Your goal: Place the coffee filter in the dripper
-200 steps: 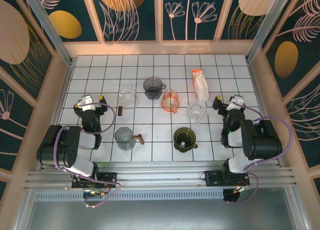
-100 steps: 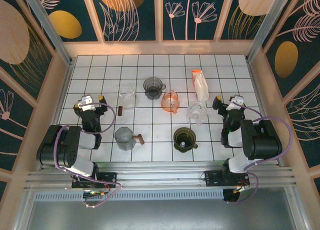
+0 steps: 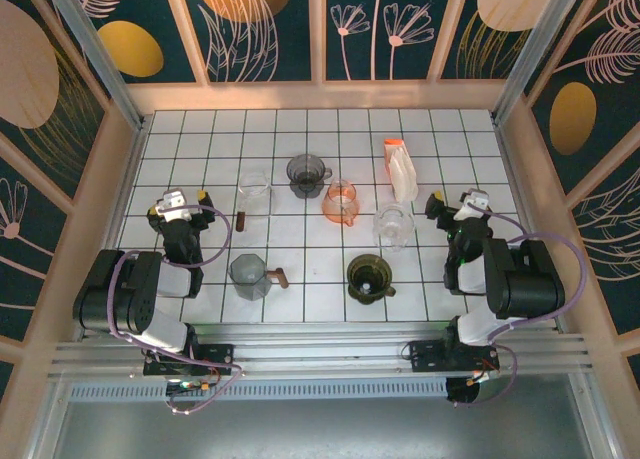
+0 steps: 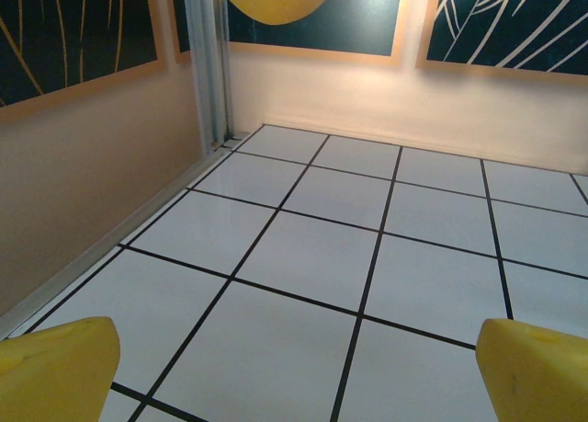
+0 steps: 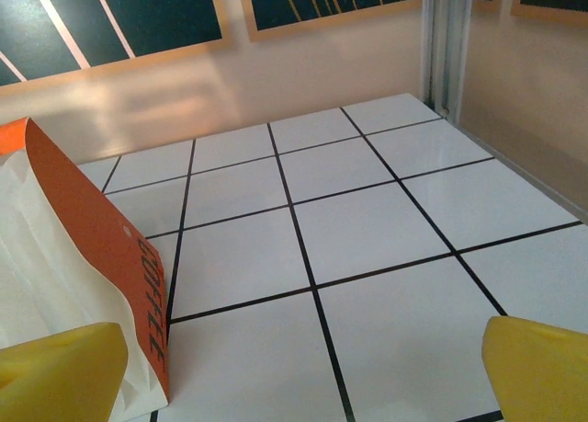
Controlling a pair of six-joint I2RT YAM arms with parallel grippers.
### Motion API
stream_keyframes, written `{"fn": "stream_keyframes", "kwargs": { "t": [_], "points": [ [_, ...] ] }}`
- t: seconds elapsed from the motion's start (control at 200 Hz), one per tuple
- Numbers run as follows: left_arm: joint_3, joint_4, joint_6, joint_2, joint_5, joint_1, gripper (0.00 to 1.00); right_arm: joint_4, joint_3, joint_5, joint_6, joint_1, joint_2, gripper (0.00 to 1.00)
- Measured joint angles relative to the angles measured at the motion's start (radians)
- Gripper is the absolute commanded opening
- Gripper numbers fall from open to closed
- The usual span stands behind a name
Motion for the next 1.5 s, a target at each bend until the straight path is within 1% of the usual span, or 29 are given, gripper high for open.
{"fn": "stream_keyframes", "kwargs": {
  "t": [0.09,0.21,0.295,0.39,0.495,0.6,0.635,0.691,0.746,0.816,0.911,0.991,1.061,1.126,1.226,1.336,1.441,1.496],
  "points": [
    [0.004,-0.036,0.000,-0.024,0.005,0.000,0.99,-0.039,0.006,-0.018,0.000,-0.006,-0.028,0.99],
    [0.070,-0.175,-0.001,-0.093,0.003,0.000,0.99,-0.097,0.034,-0.029,0.000,-0.006,-0.060,0.99],
    [0.101,-0.228,-0.005,-0.144,-0.006,0.000,0.99,-0.172,0.060,-0.023,0.003,-0.006,-0.104,0.99],
    [0.103,-0.277,-0.028,-0.219,-0.026,0.000,0.99,-0.278,0.110,0.023,0.026,-0.006,-0.164,0.99],
    [0.109,-0.319,-0.076,-0.285,-0.040,0.000,0.99,-0.415,0.193,0.121,0.064,-0.003,-0.226,0.99],
    [0.173,-0.410,-0.174,-0.303,-0.091,0.000,0.99,-0.582,0.320,0.229,0.153,-0.001,-0.245,0.99],
    [0.217,-0.472,-0.229,-0.301,-0.121,0.000,0.99,-0.640,0.364,0.246,0.197,-0.003,-0.246,0.99],
    [0.314,-0.617,-0.359,-0.299,-0.180,0.000,0.99,-0.739,0.425,0.253,0.280,-0.011,-0.247,0.99],
    [0.401,-0.728,-0.456,-0.297,-0.211,0.000,0.99,-0.820,0.461,0.242,0.377,-0.025,-0.257,0.99],
    [0.458,-0.788,-0.526,-0.304,-0.211,0.001,0.99,-0.859,0.458,0.176,0.477,-0.063,-0.280,0.99],
    [0.464,-0.835,-0.595,-0.333,-0.167,0.001,0.99,-0.860,0.419,0.069,0.569,-0.110,-0.299,0.99],
    [0.444,-0.843,-0.629,-0.359,-0.100,0.001,0.99,-0.874,0.410,-0.010,0.600,-0.108,-0.299,0.99],
    [0.431,-0.845,-0.645,-0.383,-0.029,0.001,0.99,-0.876,0.411,-0.071,0.599,-0.072,-0.302,0.99],
    [0.431,-0.846,-0.657,-0.398,0.035,0.001,0.99,-0.895,0.412,-0.121,0.579,-0.016,-0.312,0.99],
    [0.434,-0.874,-0.674,-0.418,0.117,0.001,0.99,-0.934,0.424,-0.196,0.537,0.105,-0.333,0.99],
    [0.439,-0.930,-0.691,-0.433,0.195,0.001,0.99,-0.980,0.460,-0.270,0.465,0.260,-0.341,0.99],
    [0.439,-0.973,-0.710,-0.444,0.267,0.001,0.99,-1.037,0.504,-0.326,0.370,0.438,-0.335,0.99],
    [0.439,-0.983,-0.723,-0.446,0.307,0.001,0.99,-1.059,0.531,-0.349,0.319,0.530,-0.319,0.97]
  ]
}}
